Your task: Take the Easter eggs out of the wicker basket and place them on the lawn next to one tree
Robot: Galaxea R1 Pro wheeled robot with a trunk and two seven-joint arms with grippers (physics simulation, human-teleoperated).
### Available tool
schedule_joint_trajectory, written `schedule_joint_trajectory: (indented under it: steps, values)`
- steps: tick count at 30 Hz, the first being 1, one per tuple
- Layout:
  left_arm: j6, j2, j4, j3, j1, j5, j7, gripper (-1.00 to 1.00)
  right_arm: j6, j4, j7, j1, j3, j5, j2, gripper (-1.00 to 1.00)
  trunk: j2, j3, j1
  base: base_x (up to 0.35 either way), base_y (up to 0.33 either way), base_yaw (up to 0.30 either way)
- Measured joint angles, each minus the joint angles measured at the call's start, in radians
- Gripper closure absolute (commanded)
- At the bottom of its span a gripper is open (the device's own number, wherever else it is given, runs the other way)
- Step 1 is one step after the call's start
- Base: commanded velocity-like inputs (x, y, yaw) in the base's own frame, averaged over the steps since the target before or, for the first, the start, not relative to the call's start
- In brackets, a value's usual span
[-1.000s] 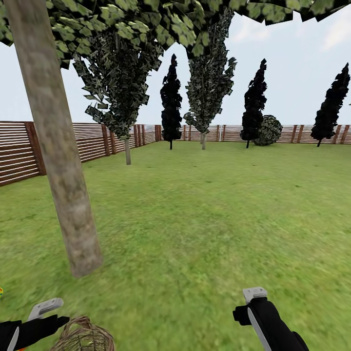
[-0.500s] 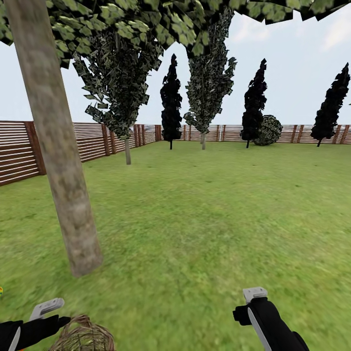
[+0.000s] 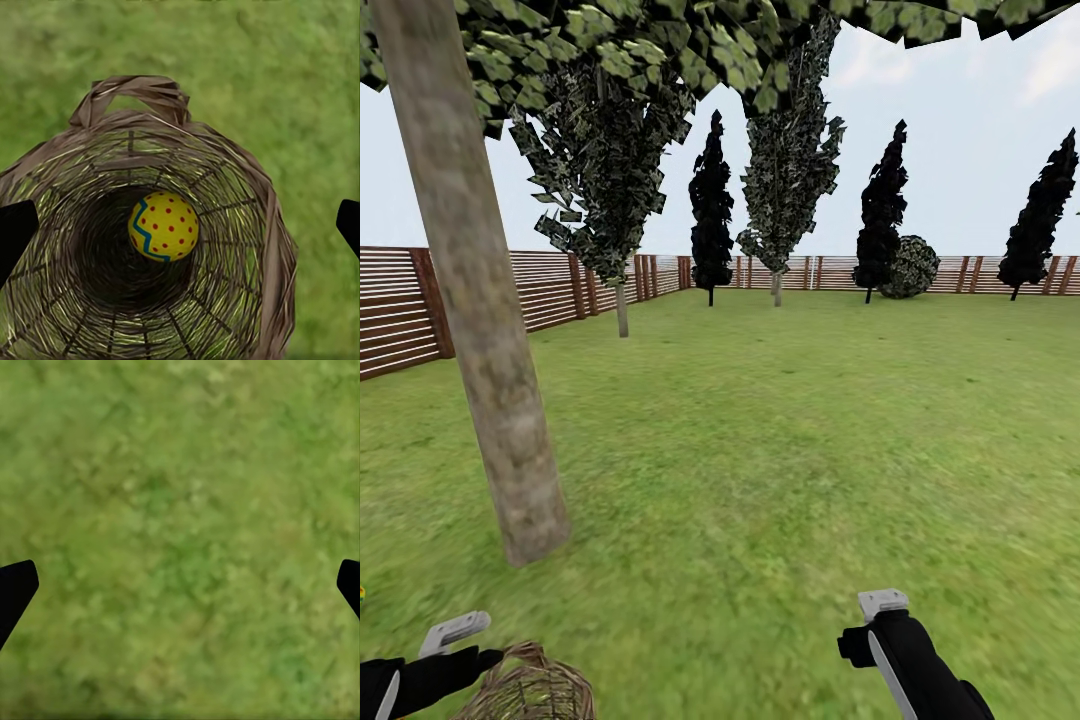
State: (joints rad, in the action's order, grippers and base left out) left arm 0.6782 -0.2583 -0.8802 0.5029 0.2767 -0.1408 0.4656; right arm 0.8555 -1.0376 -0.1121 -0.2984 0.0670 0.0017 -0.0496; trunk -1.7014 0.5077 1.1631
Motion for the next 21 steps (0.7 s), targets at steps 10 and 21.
schedule_joint_trajectory:
  steps: [10, 21]
  values:
    - [0.001, -0.033, -0.008, 0.001, 0.0, 0.0, 0.005, -1.0, 0.0, 0.0, 0.002, 0.0, -0.001, -0.002, -0.001, -1.0, 0.0, 0.0, 0.0, 0.0, 0.0, 0.0]
    - [0.002, -0.164, 0.002, 0.0, 0.0, 0.002, 0.041, -1.0, -0.001, 0.0, 0.001, 0.0, -0.002, -0.003, 0.0, -1.0, 0.0, 0.0, 0.0, 0.0, 0.0, 0.0]
